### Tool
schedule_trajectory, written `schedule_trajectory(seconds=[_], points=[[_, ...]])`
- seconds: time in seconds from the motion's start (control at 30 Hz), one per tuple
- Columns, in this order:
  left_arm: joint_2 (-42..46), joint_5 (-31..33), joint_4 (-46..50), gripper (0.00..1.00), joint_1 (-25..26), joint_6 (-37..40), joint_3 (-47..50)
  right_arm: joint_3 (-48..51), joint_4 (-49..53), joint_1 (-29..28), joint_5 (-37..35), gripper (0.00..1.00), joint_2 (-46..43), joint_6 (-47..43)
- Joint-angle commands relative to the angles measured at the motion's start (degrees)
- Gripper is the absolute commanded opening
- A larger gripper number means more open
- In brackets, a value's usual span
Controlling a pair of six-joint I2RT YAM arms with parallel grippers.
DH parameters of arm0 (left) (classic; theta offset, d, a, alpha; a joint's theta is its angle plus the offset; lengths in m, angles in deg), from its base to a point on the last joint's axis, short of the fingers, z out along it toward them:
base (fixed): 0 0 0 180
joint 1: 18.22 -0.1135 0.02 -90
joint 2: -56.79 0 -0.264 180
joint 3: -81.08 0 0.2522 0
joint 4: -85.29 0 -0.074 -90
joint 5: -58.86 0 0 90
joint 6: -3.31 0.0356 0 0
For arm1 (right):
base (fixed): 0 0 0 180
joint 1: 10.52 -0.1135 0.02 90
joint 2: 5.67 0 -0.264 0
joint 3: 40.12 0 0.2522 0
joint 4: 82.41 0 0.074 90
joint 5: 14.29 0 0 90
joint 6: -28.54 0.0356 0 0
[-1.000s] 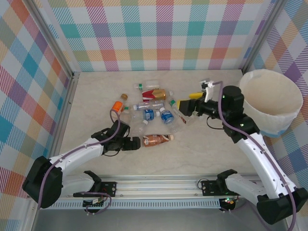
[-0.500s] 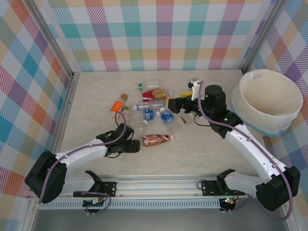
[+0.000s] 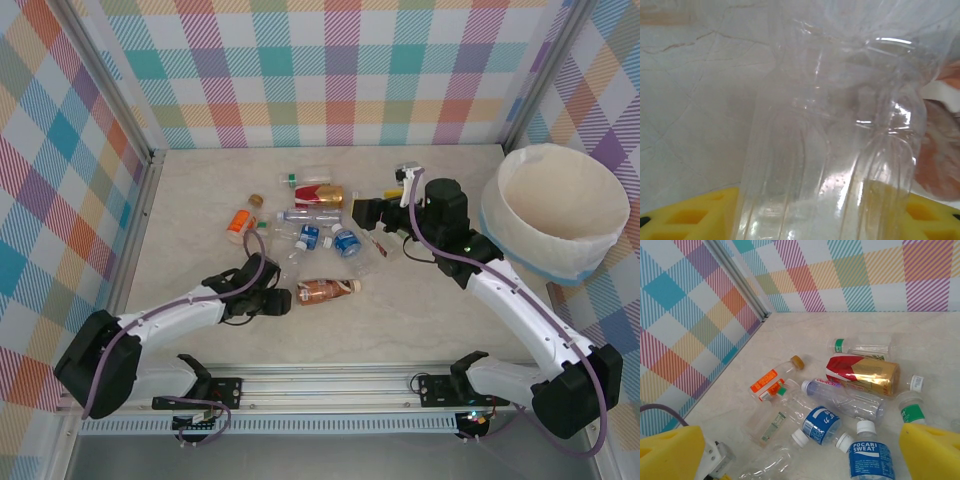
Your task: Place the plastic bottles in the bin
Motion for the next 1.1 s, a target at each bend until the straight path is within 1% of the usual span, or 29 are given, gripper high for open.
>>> schedule_trajectory(seconds=[0.0, 0.07, 0.17, 0.23, 0.27, 0.3, 0.5, 0.57, 0.67, 0.8, 0.87, 0.93, 1.0, 1.07], points=[[4.23, -2.7, -1.37, 0.4, 0.65, 1.14, 0.25, 0.12, -0.45, -0.26, -2.57, 1.0, -1.53, 0.33], [6.2, -5.26, -2.88, 0.37, 0.63, 1.42, 0.55, 0.34, -0.22, -0.25, -2.32, 1.0, -1.53, 0.74], [8.26, -9.54, -6.17, 0.28, 0.65, 1.52, 0.12, -0.32, 2.08, -0.25, -2.57, 1.0, -0.83, 2.52], [9.16, -11.95, -8.54, 0.17, 0.54, 1.08, -0.27, -1.03, 4.92, -0.27, -5.04, 1.0, -0.13, 6.09], [9.51, -13.19, -10.04, 0.07, 0.64, 0.68, -0.49, -1.47, 6.74, -0.25, -5.88, 1.0, 0.32, 8.45], [9.63, -14.42, -11.64, 0.0, 0.63, 0.24, -0.79, -1.67, 7.87, -0.25, -5.13, 1.0, 0.74, 10.07], [8.13, -21.51, -23.95, 0.0, 0.52, -2.48, -3.01, -0.99, 5.85, -0.25, 10.21, 1.0, 2.6, 14.95], [6.97, -23.02, -27.61, 0.0, 0.57, -3.37, -3.88, -0.9, 5.32, -0.3, 13.3, 1.0, 3.2, 16.27], [4.66, -26.75, -33.57, 0.0, 0.54, -4.57, -5.25, 0.6, 2.21, -0.25, 15.9, 1.0, 3.32, 18.25], [1.29, -33.79, -41.41, 0.0, 0.52, -7.85, -7.13, 3.07, -4.39, -0.27, 19.48, 1.0, 3.12, 19.0], [-0.36, -37.9, -45.29, 0.0, 0.59, -10.18, -8.27, 4.21, -8.31, -0.26, 22.38, 1.0, 3.01, 18.73], [-1.5, -40.68, -46.78, 0.0, 0.57, -11.73, -9.34, 4.97, -11.08, -0.26, 23.56, 1.0, 3.02, 18.78], [-2.07, -42.97, -47.35, 0.0, 0.57, -12.15, -10.09, 5.43, -12.57, -0.29, 23.13, 1.0, 3.01, 19.08], [-2.09, -43.85, -47.5, 0.0, 0.57, -12.06, -10.36, 5.94, -15.03, -0.25, 23.65, 1.0, 3.11, 19.62]])
